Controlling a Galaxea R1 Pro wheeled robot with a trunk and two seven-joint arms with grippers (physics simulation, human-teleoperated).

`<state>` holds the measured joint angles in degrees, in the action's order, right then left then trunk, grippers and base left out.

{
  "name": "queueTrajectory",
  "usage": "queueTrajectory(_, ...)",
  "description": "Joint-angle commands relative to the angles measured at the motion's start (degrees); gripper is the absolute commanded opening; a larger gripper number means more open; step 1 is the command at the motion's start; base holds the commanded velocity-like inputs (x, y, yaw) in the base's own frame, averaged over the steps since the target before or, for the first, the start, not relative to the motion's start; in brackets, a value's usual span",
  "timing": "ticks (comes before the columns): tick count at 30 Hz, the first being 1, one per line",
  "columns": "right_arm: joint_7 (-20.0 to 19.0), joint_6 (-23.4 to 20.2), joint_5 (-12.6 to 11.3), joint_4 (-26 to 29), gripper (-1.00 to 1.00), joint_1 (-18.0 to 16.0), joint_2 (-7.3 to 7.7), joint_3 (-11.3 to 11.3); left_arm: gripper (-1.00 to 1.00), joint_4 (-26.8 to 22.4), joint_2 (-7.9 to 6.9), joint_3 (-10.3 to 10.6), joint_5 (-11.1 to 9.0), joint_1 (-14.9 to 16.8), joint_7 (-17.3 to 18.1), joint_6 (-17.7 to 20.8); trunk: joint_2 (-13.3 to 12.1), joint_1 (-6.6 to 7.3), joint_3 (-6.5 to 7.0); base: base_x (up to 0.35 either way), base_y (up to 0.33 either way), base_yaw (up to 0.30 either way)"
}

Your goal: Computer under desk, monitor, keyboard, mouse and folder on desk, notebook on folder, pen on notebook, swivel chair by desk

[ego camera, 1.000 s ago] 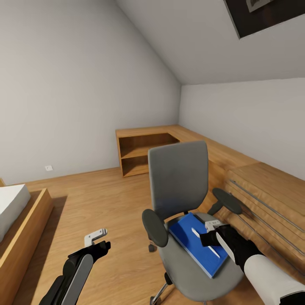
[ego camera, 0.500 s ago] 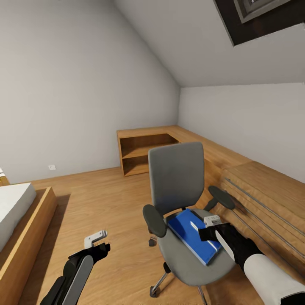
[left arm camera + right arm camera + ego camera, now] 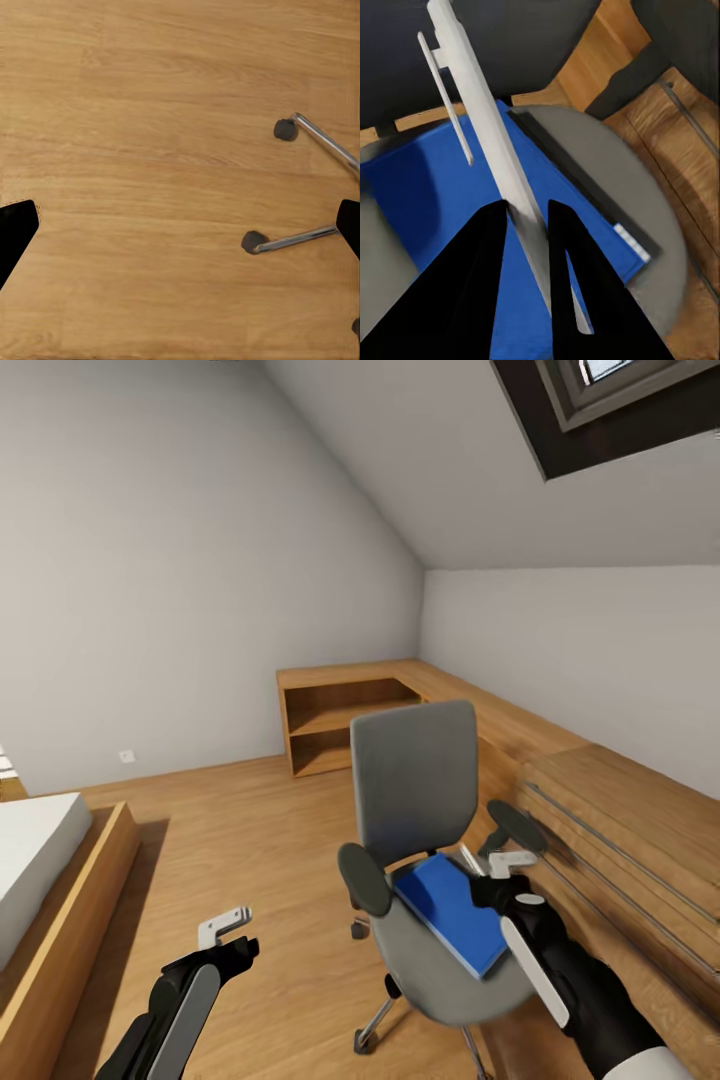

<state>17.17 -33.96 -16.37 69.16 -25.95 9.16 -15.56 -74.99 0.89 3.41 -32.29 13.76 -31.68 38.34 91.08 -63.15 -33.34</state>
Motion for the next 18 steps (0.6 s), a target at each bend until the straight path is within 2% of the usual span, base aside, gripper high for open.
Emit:
queueTrajectory(1,1.6,-1.1,-1.8,1.9,-1.00,0.8,0.09,-0.2,1.00,-0.1,-0.01,0.0,-0.6,0.0,-0.6,0.1,-0.4,0.26,0.13,-0.291,0.000,0.000)
queueTrajectory(6,3.0,-3.4,-3.7,6.4,-1.00,2.7,0.12,-0.2,1.00,-0.1,-0.05,0.0,-0.6,0.0,-0.6,0.1,-2.4,1.35,1.02,-0.211,0.000,0.000)
queueTrajectory(18,3.2,-3.3,-4.4,9.7,-1.00,3.3,-0.09,-0.3,1.00,-0.1,-0.09,0.0,-0.6,0.0,-0.6,0.0,-7.2,3.99,3.18,-0.019,0.000,-0.005)
